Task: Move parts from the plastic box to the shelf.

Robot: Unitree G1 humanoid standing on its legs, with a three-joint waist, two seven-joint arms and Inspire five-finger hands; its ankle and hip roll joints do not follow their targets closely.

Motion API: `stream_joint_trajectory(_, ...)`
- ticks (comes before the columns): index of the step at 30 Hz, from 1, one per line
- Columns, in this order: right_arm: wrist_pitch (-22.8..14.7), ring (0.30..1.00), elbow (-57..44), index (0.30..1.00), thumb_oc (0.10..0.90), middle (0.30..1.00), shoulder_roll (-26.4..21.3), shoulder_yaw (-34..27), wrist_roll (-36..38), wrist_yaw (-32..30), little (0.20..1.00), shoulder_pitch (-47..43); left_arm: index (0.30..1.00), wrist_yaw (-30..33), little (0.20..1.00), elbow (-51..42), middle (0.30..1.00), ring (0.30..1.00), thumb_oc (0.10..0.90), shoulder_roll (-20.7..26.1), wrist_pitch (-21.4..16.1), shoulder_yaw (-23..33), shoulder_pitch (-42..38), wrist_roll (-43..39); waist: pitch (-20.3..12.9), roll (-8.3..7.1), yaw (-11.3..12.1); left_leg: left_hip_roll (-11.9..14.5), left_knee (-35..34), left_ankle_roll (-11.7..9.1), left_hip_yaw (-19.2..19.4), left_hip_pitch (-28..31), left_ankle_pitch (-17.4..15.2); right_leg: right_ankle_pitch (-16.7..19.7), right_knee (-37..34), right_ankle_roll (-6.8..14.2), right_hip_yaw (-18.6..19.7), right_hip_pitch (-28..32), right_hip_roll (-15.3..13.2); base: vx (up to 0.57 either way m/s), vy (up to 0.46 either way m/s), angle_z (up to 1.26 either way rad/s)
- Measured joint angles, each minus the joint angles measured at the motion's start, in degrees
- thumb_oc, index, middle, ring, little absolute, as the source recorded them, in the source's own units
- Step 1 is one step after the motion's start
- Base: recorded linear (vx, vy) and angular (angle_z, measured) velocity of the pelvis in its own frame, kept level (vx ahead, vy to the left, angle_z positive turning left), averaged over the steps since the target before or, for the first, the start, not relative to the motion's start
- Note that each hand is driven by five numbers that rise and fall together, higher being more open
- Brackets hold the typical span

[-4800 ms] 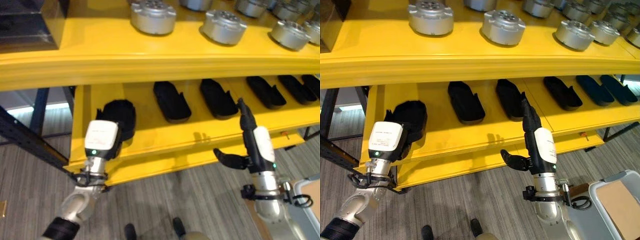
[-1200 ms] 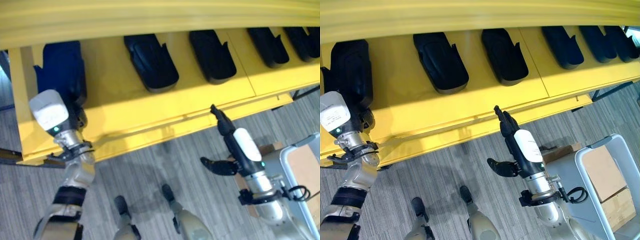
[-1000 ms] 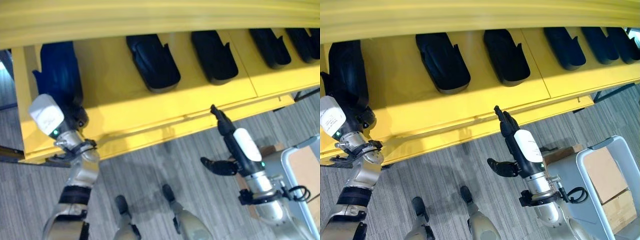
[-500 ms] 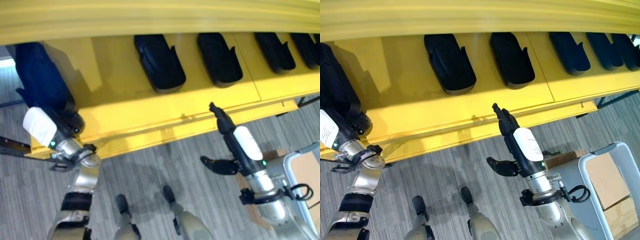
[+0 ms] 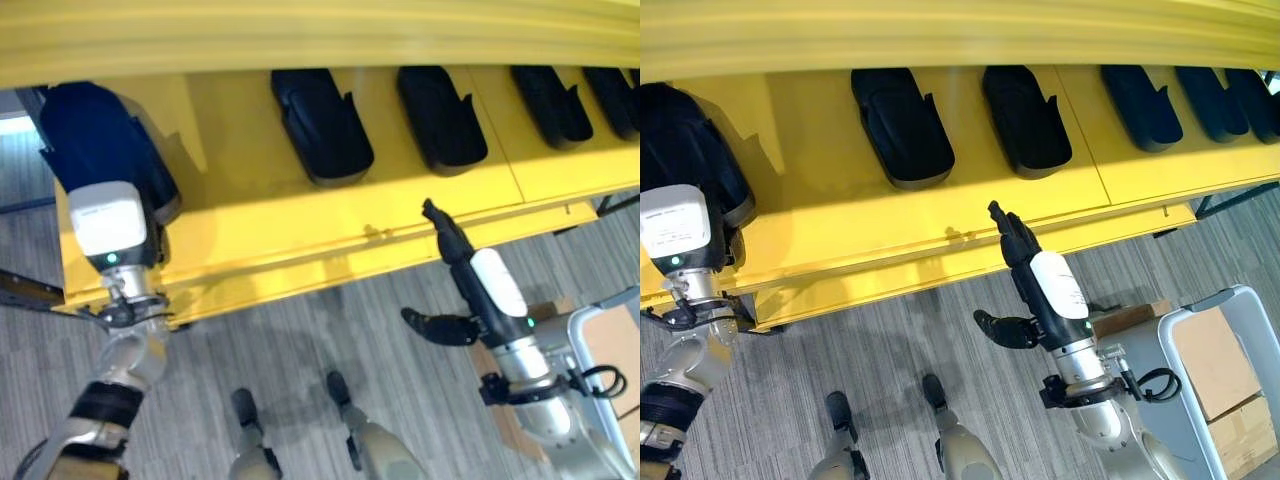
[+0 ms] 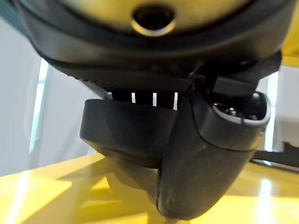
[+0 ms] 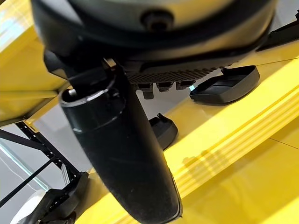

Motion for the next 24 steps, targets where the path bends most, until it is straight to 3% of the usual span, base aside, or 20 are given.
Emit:
stream_joint_trajectory(5,-0.2,1.000,0.0,1.000,0.900,1.000,0.8,-0.1,1.2,0.0,1.000,0.8,0.300,-1.2,0.300,3.6,0.300,0.300,0.400,-1.2,-0.5,-0.1,-3.4,-0.6,-0.2,-0.04,0.5,0.1,0.0,-0.1,0.1,0.0,0.1,0.2,0.0,-0.2,0.2,-0.1,0.1,-0.01,-0.001,-0.01)
stream_joint_trajectory(8,-0.2,1.000,0.0,1.000,0.900,1.000,0.7,-0.1,1.1,0.9,1.000,1.4,0.300,-1.2,0.300,4.8,0.300,0.300,0.400,-4.6,-0.3,2.7,-4.7,-4.0,-1.0,-0.17,0.7,0.1,0.0,-0.1,0.1,0.0,0.1,0.2,0.0,-0.2,0.2,-0.1,0.1,0.00,0.000,0.00)
stream_joint_trajectory(15,-0.2,1.000,0.0,1.000,0.900,1.000,0.6,-0.1,1.2,1.2,1.000,1.8,0.300,-1.2,0.300,5.1,0.300,0.300,0.400,-1.6,-0.5,-0.3,-4.4,-3.4,-2.1,-0.55,0.3,0.1,0.0,-0.1,0.1,-0.7,0.3,0.3,0.0,-0.4,0.1,-0.7,0.1,0.00,0.000,0.00)
stream_joint_trajectory(24,-2.1,1.000,0.1,1.000,0.900,1.000,0.5,-0.1,1.3,1.2,1.000,1.0,0.300,-4.7,0.300,7.1,0.300,0.300,0.400,5.8,-2.5,-11.7,-8.4,6.9,-2.1,-0.49,0.9,0.0,0.0,-0.1,0.0,-0.8,0.4,0.3,0.0,-0.4,0.0,-0.8,0.0,0.00,0.000,0.00)
